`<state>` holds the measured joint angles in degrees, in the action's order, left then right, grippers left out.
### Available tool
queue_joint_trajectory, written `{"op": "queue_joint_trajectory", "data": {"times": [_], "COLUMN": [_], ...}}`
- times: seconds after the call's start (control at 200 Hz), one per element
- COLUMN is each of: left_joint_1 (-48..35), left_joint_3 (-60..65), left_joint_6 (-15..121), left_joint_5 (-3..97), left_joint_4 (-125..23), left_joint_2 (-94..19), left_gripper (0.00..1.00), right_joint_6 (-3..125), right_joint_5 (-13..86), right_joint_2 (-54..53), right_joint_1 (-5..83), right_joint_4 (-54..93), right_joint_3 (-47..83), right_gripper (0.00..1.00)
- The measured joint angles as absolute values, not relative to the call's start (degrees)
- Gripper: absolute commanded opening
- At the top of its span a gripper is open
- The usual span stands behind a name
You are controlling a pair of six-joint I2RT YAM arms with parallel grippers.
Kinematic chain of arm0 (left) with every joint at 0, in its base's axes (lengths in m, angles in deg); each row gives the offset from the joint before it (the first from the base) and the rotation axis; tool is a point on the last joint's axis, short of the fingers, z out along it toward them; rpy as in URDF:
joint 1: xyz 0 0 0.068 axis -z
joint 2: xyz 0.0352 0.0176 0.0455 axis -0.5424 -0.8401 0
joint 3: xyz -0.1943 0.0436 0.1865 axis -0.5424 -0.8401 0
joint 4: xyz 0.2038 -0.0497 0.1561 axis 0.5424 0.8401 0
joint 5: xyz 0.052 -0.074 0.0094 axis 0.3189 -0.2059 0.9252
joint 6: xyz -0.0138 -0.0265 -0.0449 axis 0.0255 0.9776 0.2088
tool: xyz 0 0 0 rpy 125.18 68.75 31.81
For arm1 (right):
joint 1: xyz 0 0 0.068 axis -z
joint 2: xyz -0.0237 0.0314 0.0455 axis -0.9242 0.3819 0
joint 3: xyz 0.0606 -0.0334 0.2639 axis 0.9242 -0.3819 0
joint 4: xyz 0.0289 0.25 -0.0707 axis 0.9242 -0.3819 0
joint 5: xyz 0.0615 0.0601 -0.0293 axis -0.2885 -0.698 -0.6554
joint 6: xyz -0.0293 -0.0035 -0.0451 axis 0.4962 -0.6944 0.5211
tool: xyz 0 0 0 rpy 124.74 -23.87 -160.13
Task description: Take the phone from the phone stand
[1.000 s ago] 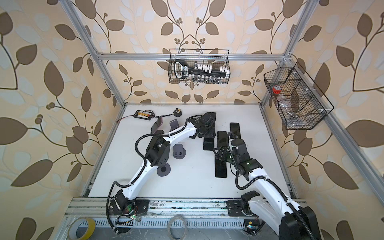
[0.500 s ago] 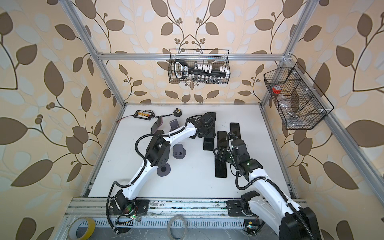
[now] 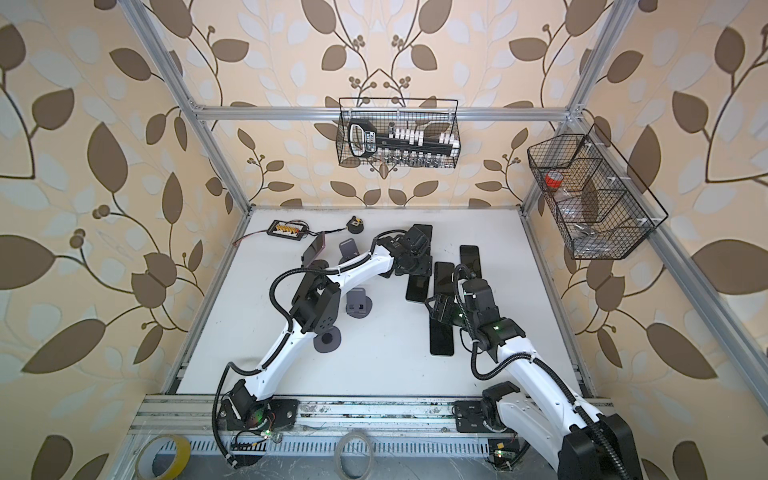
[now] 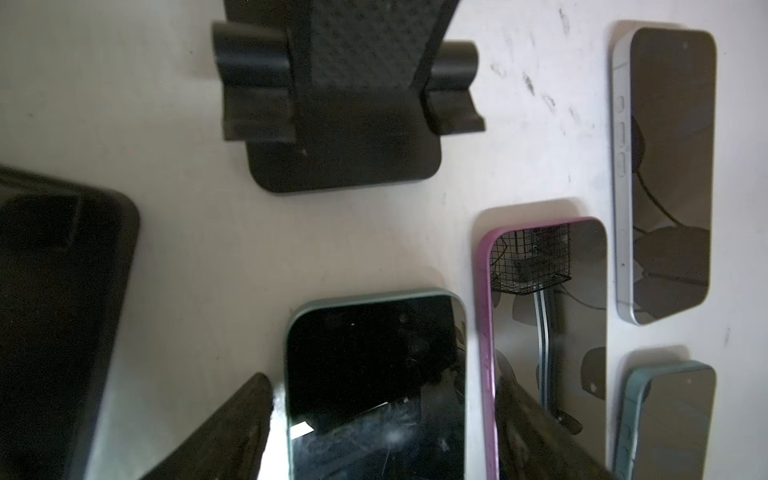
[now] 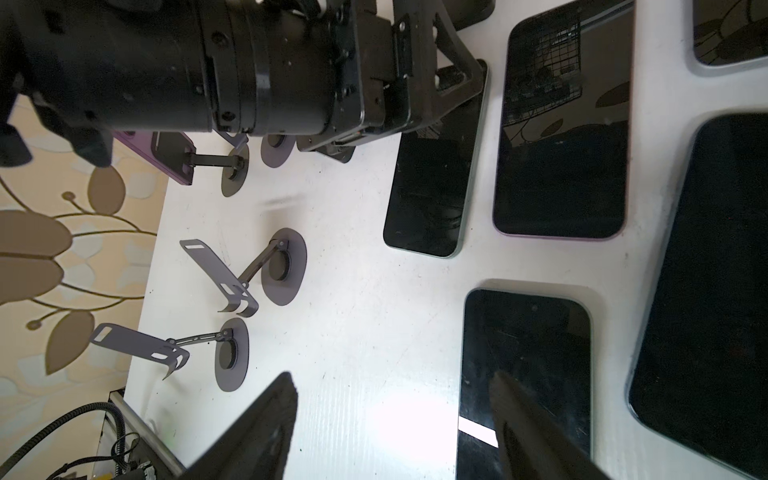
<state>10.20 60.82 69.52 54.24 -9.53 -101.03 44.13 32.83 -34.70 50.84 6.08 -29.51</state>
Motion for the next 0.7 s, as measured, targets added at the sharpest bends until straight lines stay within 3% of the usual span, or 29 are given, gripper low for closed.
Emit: {"op": "queue_joint_trajectory", "data": {"times": [0.445,0.7], "left_joint_1": [10.20,10.22], "left_joint_3": [58.56,52.18], "left_joint_6": [68.20,66.87], "left_joint_5": [55.57,55.57], "left_joint_4": [-9.16,-10.53], "left_joint_2": [-99.50,-93.22], "left_gripper": [0.84,0.84], "right_joint_6": [44.13,43.89], "right_joint_5": [32.83,32.92], "right_joint_2": [-36.25,-38.79], "right_joint_1": [50.84,50.84], "right_joint_4": [4.99,4.03], "right_joint_3": [-29.45,-28.16], "right_gripper": [0.74,0.72]}}
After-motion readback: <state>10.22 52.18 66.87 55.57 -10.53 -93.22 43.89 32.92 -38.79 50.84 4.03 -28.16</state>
